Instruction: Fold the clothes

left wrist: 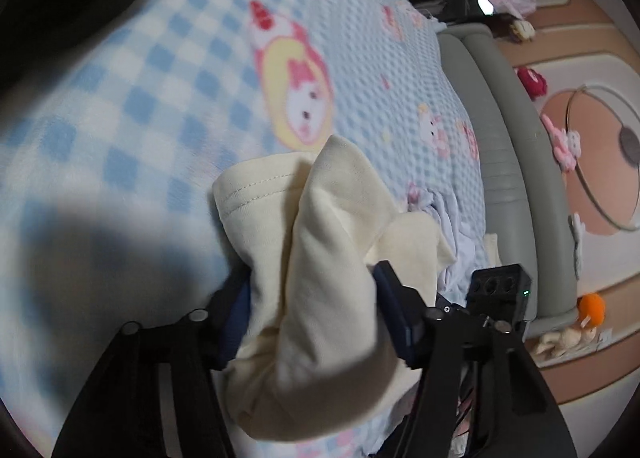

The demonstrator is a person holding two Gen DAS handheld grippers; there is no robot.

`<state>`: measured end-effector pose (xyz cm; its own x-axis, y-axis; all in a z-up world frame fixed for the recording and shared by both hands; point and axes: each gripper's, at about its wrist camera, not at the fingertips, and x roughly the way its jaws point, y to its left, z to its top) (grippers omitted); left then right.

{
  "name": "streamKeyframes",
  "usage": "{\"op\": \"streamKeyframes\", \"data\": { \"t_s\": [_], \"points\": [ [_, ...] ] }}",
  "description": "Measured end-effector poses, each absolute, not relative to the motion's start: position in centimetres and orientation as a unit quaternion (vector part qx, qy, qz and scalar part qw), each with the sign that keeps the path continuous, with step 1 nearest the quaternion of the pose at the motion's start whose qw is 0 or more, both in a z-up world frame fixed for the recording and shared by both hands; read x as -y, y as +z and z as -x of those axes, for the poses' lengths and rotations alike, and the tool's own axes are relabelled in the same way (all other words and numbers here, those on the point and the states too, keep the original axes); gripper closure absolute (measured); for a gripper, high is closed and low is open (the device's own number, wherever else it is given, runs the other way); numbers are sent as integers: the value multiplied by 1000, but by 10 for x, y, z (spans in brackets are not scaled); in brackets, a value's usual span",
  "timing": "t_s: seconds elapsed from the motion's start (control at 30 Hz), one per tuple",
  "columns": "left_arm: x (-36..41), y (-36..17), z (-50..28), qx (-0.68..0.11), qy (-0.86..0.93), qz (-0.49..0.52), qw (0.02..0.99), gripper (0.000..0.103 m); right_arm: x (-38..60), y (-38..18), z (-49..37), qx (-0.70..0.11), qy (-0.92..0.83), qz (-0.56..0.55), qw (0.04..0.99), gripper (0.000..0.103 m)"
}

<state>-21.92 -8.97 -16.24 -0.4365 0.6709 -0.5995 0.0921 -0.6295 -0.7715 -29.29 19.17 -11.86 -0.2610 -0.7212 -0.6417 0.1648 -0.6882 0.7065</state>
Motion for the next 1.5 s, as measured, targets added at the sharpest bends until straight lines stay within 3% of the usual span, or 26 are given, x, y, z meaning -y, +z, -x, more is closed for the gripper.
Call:
{"op": "streamKeyframes", "data": {
  "t_s": [0.27,0.4,0.47,0.53,0.67,0.8,0.87,0.97,1.0,1.1,1.27,1.5],
  "points": [
    [67,-114,136,368,735,519,235,49,-221,-60,204,262,-747,-516,327,56],
    [55,-158,113,359,709,569,213,48,-233,-93,166,230,-734,-566,296,51],
    [54,-176,112,368,701,578,198,41,-240,-116,160,239,-728,-584,269,52],
    [58,-162,115,351,718,574,179,40,-248,-113,157,252,-739,-568,261,52],
    [65,-113,113,271,794,526,136,42,-253,-63,152,205,-801,-496,263,53],
    [52,-87,114,258,827,467,178,43,-243,-50,154,202,-806,-475,291,53],
    [35,-77,117,240,837,448,204,43,-234,-57,158,200,-795,-486,302,59],
    [11,-99,128,200,832,478,200,49,-216,-70,169,159,-800,-495,299,73],
    [9,-112,131,182,834,489,181,57,-212,-74,173,145,-806,-494,293,76],
    [15,-142,149,177,831,508,145,57,-206,-88,184,130,-805,-507,279,76],
    [20,-157,168,192,825,520,112,58,-228,-65,175,176,-807,-487,284,75],
    [14,-151,161,178,828,521,104,58,-250,-53,127,220,-797,-475,302,74]
  ]
}}
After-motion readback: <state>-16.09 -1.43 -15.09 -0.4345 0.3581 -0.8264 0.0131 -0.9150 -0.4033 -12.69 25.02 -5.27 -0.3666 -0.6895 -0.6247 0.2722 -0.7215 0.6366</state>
